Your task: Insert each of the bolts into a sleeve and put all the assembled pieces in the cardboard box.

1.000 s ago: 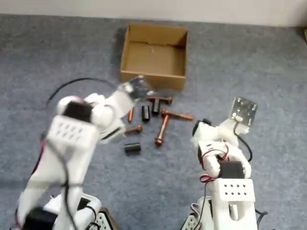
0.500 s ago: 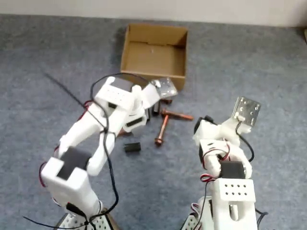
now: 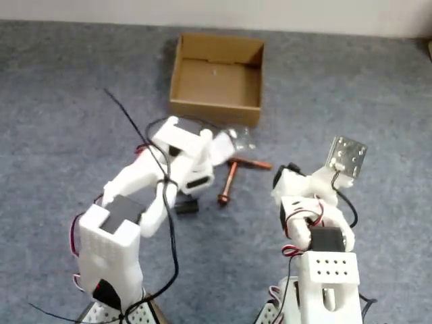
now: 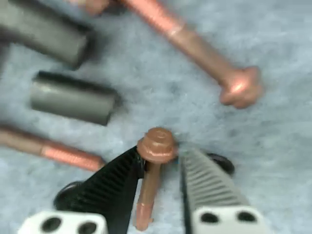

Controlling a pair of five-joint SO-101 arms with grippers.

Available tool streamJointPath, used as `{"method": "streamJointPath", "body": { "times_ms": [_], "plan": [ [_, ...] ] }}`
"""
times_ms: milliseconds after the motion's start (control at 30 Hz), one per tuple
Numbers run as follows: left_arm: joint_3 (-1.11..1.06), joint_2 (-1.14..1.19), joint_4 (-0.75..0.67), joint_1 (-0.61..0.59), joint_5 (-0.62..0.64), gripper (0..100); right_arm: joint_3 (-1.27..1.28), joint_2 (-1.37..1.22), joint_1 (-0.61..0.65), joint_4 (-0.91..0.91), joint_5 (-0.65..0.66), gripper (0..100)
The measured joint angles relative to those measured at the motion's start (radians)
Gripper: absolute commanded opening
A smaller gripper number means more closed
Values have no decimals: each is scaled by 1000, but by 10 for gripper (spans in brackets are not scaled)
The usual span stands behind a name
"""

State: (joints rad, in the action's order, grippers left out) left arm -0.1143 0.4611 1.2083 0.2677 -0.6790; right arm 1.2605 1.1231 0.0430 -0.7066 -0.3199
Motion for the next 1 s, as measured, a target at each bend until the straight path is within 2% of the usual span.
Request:
{"method": "streamJointPath", "body": {
  "times_ms": [233,533,700,900,1000],
  "plan": [
    [0,-75,48,12,2,5,0,0,0,0,0,5],
    [0,-500,161,-21,78,5,-3,18,18,-71,0,5],
    [-2,-770,198,-86,170,5,-3,166,144,-74,0,5],
    [-101,-1080,199,-103,310,5,18,436,381,-69,0,5],
    [-167,-1234,175,-103,384,5,92,522,489,-11,92,5]
  ]
}}
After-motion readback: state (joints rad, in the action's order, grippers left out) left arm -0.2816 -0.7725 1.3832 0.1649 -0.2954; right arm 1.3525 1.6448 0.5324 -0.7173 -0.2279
